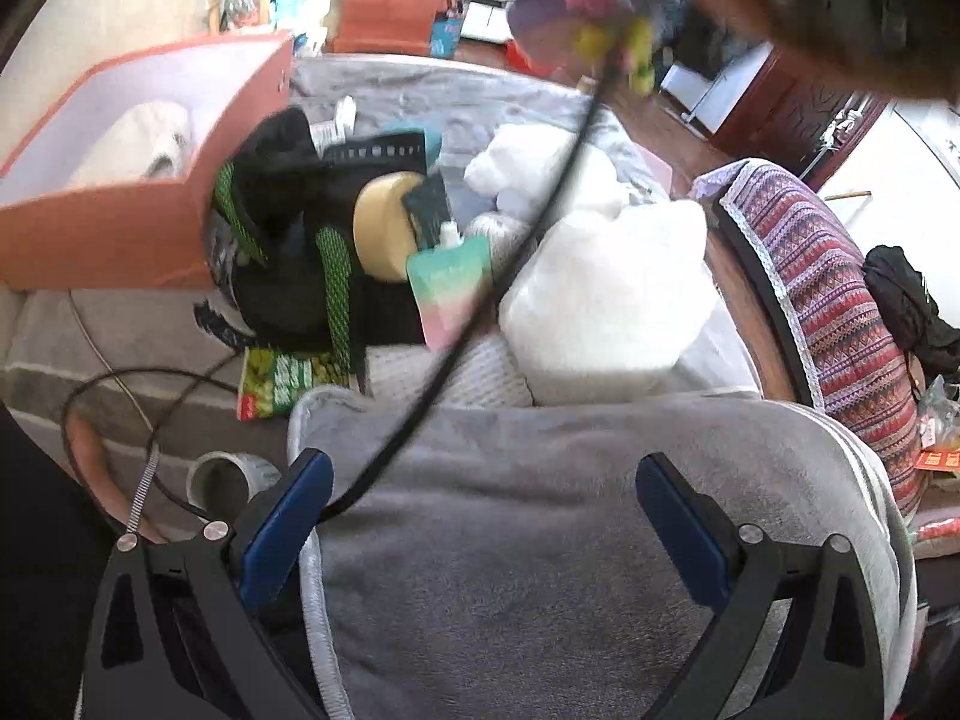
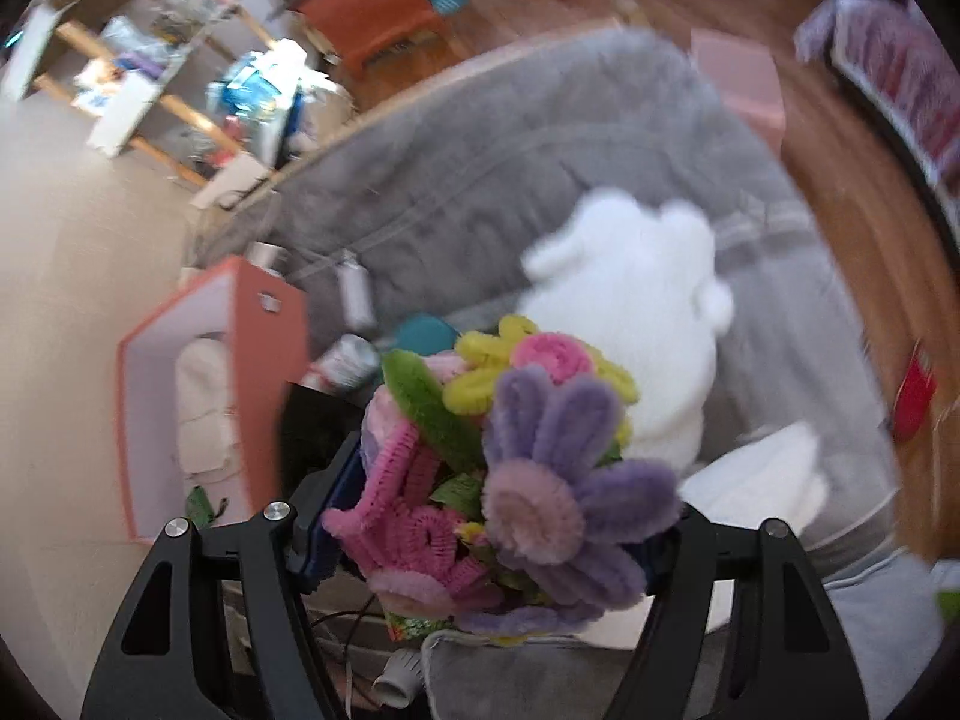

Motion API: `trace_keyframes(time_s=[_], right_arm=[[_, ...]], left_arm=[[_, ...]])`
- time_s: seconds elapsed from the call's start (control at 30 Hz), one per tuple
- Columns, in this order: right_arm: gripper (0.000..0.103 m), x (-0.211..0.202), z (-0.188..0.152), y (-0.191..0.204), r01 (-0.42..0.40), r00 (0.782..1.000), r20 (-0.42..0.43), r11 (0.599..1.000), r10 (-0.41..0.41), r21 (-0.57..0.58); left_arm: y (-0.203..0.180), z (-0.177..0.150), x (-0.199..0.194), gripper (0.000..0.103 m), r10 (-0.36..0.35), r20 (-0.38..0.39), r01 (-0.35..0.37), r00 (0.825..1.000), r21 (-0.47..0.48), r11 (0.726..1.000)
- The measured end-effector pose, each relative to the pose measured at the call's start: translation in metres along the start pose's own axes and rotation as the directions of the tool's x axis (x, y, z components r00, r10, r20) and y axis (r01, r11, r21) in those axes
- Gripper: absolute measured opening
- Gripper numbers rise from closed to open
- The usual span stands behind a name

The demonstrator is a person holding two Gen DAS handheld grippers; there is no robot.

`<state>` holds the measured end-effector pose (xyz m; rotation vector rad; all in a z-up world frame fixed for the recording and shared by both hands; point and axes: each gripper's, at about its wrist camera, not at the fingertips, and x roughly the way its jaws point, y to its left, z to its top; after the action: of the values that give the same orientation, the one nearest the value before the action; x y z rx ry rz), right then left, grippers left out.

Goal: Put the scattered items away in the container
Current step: 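Lower the felt flowers into the pink box and open the right gripper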

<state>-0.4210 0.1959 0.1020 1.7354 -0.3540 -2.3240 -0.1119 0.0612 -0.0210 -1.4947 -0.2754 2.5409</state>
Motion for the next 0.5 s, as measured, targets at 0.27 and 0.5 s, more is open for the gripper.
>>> trace_keyframes(time_s=[0.27, 0.5], right_arm=[[0.074, -0.058, -0.004, 0.182, -0.040, 0.997, 0.050, 0.950, 0.059, -0.311], [0.089, -0.084, -0.040, 0.323, -0.132, 0.966, 0.111, 0.819, 0.232, -0.558]], left_arm=[[0.028, 0.008, -0.051, 0.102, 0.064, 0.233, -0.044, 0.970, -0.089, 0.995], [0.065, 0.021, -0.058, 0.103, 0.098, 0.266, -0.041, 0.959, -0.214, 0.976]])
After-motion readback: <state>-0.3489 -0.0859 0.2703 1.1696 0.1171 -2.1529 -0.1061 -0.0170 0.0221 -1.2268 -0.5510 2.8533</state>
